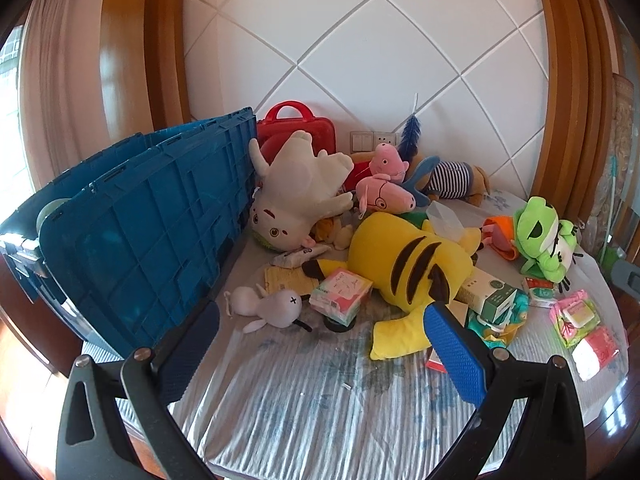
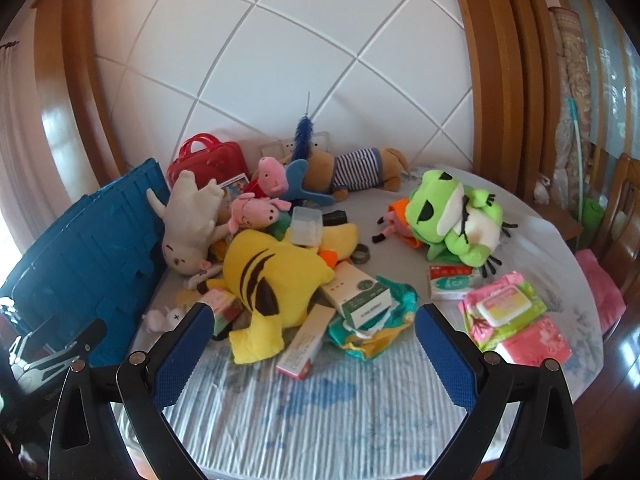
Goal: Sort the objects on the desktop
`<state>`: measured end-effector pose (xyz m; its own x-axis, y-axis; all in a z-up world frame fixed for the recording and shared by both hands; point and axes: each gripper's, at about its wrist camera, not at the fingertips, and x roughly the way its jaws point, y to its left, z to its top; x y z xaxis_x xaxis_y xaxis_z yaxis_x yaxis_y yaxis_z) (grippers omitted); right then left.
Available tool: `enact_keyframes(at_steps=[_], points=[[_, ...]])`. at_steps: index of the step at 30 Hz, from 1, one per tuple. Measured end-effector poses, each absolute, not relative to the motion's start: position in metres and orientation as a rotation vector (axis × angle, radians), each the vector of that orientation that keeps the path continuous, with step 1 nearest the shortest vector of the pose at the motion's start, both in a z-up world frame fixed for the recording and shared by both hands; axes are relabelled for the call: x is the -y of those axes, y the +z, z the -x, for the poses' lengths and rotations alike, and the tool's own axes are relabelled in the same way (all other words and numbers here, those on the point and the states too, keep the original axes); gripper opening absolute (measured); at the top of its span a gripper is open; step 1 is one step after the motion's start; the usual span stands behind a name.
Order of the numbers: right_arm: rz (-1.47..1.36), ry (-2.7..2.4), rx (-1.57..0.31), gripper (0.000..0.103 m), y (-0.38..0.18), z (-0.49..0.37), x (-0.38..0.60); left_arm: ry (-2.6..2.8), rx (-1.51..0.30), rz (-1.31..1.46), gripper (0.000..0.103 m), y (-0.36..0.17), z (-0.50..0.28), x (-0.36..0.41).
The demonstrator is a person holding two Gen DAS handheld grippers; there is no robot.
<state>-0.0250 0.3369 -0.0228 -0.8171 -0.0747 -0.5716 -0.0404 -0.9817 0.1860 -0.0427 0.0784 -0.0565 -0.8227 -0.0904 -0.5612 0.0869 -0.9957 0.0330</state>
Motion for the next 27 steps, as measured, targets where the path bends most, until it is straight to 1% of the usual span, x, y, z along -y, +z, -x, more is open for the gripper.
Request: enact_keyframes(at_steps=[3, 9, 16, 27], points=[[-0.937, -2.967, 0.292, 0.102, -0.02, 0.022, -0.339, -2.911, -0.007, -0.895, 0.103, -0.057, 0.041, -0.078], [-0.931, -2.964, 0.324, 0.102, -0.019, 0.021, -0.343, -2.911, 0.018, -0.902, 0.103, -0.057, 0.038, -0.08], [-0.926, -2.949, 0.295, 0.102, -0.019, 0.02, -0.335, -2.916, 0.025, -0.892, 0.103, -0.056, 0.033, -0.08], [-0.908, -2.954, 0.299, 0.102, -0.015, 0.015, -0.332, -2.925, 0.012, -0.872, 0.103, -0.053, 0.026, -0.074]])
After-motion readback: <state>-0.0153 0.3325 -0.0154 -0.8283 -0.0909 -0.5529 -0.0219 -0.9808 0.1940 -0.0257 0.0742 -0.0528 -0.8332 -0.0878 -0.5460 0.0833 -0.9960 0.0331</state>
